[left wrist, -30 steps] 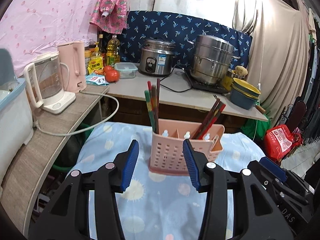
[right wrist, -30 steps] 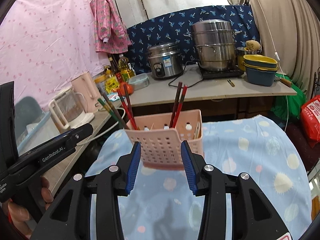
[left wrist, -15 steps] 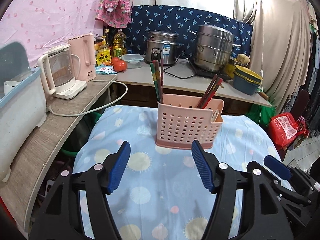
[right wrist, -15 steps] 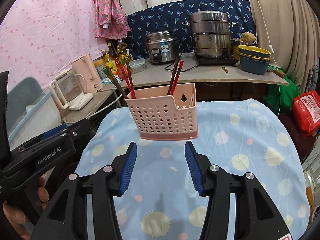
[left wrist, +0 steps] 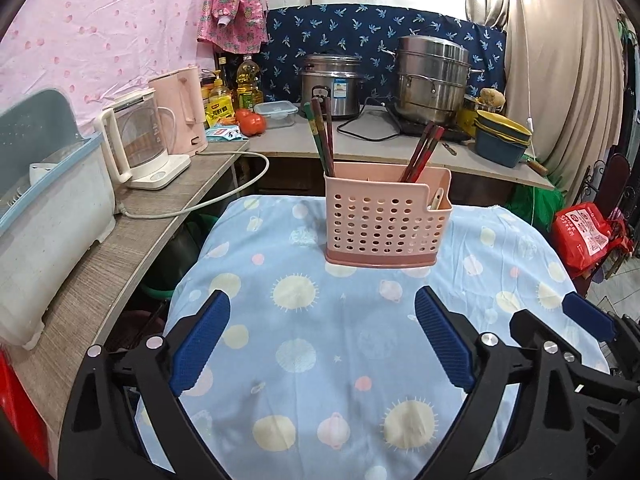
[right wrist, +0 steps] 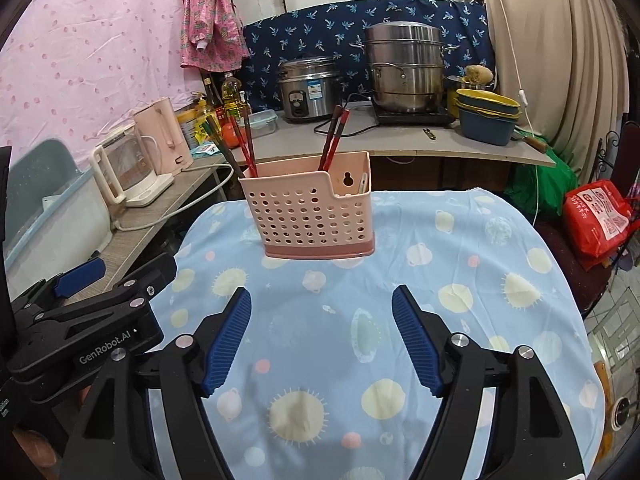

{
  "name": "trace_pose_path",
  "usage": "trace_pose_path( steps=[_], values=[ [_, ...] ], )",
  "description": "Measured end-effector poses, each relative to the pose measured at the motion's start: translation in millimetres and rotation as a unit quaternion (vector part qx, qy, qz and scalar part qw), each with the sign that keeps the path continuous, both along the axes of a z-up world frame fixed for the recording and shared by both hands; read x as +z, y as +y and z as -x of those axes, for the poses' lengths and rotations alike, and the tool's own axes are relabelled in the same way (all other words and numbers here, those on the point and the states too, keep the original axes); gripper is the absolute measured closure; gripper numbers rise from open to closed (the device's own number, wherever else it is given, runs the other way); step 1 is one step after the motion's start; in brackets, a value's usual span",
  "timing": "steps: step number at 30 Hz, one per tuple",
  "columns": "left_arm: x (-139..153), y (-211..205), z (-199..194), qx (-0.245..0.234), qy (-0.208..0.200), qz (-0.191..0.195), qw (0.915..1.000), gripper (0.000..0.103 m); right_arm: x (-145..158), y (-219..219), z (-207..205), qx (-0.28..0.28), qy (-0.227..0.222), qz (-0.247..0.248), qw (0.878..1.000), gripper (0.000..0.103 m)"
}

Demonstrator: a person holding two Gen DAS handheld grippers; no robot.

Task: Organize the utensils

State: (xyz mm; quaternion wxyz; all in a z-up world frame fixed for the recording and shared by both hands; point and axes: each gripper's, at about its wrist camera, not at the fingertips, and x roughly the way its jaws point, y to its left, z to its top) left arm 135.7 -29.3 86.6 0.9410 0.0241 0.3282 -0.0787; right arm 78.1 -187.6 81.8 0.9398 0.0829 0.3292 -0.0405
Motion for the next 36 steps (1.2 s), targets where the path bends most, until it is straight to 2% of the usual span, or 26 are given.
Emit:
trace_pose_path(
  steps=[4,10,13,36],
  values=[
    [-2,2,3,0.005,0.005,-0.002,1.0,0.01,2,-1,5,-0.008,-0.001,0.004,1.0,0.019],
    [-7,3,7,0.006,0.013,-0.004,0.9999,0.009,1,-1,9,-0.008,0.006,0.011,1.0,0.017],
    [-9,4,8,0.013,0.016,-0.009,0.9997,0.008,0,0,10,-0.01,0.01,0.014,1.0,0.005],
    [-20,3,8,0.028,0.032,-0.028,0.9987,0.007,-8,7,15,-0.018,0.02,0.043,0.999,0.006]
  ],
)
